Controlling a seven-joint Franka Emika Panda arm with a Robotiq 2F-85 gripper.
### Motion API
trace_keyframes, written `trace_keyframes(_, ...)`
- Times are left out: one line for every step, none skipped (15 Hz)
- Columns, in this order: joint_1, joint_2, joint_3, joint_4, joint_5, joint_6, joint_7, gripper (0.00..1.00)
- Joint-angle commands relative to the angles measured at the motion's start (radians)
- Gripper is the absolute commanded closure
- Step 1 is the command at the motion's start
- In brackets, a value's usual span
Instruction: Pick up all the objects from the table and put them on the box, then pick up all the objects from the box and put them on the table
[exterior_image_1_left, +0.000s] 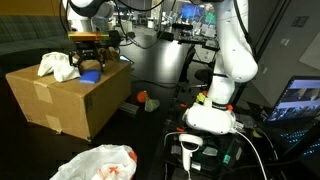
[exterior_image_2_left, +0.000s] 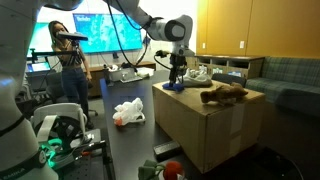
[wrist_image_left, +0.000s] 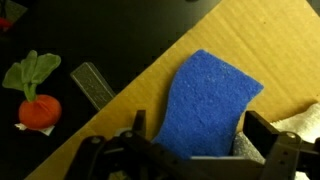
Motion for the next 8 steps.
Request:
trace_keyframes(-0.003,0.003,0.009,0.026,-0.004,0.001,-0.022,0.00)
trace_keyframes(0.000,0.002,0.011,0.029,-0.006,0.000,-0.023,0.00)
trace_keyframes(0.006,0.004,0.014,0.035,-0.005,-0.001,-0.018,0.00)
trace_keyframes(0.008,0.006,0.017,0.039,-0.005,-0.002,-0.018,0.00)
trace_keyframes(0.009,0.009,0.020,0.044,-0.003,-0.003,-0.018,0.00)
trace_keyframes(0.011,0.017,0.023,0.053,-0.002,-0.003,-0.017,0.00)
trace_keyframes(0.012,0.023,0.025,0.060,0.000,-0.006,-0.015,0.00)
trace_keyframes(0.011,0.031,0.026,0.068,0.002,-0.014,-0.017,0.00)
